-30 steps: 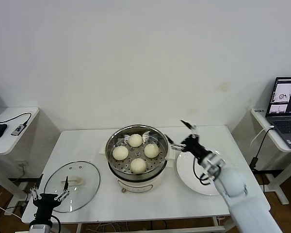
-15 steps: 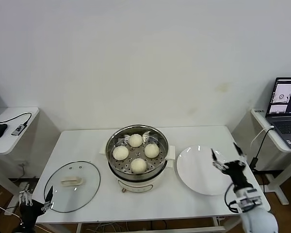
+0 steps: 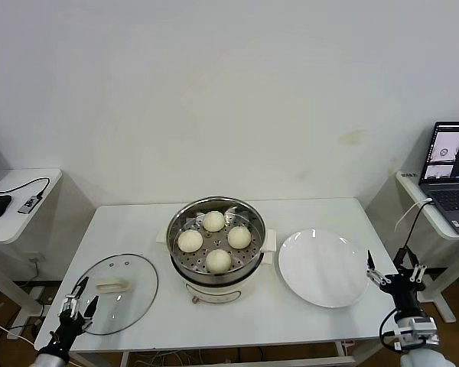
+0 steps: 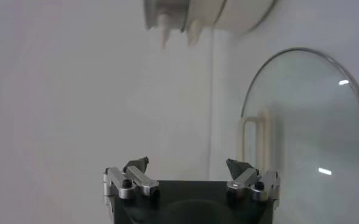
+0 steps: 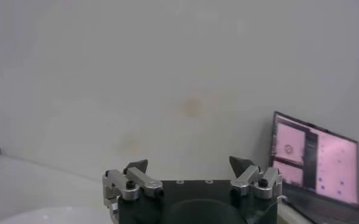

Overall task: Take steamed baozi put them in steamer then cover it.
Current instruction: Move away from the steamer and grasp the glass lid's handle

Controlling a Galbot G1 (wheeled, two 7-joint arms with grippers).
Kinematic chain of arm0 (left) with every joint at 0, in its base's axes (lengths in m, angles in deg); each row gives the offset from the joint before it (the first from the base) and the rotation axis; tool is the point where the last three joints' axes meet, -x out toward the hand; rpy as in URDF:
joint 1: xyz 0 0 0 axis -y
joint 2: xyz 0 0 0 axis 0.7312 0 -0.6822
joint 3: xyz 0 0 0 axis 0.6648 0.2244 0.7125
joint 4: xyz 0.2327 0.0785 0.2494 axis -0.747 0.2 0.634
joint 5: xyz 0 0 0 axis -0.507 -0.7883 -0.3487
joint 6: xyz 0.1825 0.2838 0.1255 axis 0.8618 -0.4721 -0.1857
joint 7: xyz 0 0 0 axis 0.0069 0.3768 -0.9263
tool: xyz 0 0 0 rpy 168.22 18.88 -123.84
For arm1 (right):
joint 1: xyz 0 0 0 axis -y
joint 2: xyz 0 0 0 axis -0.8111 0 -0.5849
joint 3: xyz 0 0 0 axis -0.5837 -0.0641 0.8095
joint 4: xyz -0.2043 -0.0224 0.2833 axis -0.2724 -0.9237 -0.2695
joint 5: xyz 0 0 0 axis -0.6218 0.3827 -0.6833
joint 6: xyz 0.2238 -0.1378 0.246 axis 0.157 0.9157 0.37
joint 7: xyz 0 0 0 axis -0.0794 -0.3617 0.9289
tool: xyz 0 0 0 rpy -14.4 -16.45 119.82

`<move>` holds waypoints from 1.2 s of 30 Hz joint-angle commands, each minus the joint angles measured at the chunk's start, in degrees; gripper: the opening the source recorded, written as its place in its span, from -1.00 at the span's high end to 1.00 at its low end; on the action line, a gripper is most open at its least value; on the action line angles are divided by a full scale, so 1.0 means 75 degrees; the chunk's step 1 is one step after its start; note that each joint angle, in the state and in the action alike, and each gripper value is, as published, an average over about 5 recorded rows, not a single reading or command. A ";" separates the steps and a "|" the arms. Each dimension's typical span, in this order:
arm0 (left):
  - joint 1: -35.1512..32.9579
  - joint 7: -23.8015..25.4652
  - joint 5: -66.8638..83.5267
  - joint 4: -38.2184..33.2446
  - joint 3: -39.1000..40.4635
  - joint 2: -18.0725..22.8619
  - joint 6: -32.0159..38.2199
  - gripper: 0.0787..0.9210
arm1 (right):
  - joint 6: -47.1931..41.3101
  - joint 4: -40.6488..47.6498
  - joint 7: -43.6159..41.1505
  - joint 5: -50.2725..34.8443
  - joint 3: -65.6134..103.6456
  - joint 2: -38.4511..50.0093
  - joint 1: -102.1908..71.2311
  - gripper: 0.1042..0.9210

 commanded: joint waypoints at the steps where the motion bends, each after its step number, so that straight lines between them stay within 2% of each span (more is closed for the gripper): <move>1: 0.1157 0.0091 -0.0908 0.0979 0.0576 -0.0152 -0.0017 -0.77 | 0.0074 0.0133 0.0105 0.0162 0.0323 -0.0109 -0.0230 -0.76; 11: 0.1746 0.0061 -0.0914 0.1528 0.0780 -0.0239 -0.0064 -0.77 | 0.0072 0.0101 0.0066 0.0098 0.0230 -0.0171 -0.0378 -0.76; 36: 0.2432 0.0061 -0.0770 0.2291 0.1115 -0.0199 -0.0143 -0.77 | 0.0255 0.0135 0.0051 0.0430 0.0151 -0.0349 -0.0571 -0.76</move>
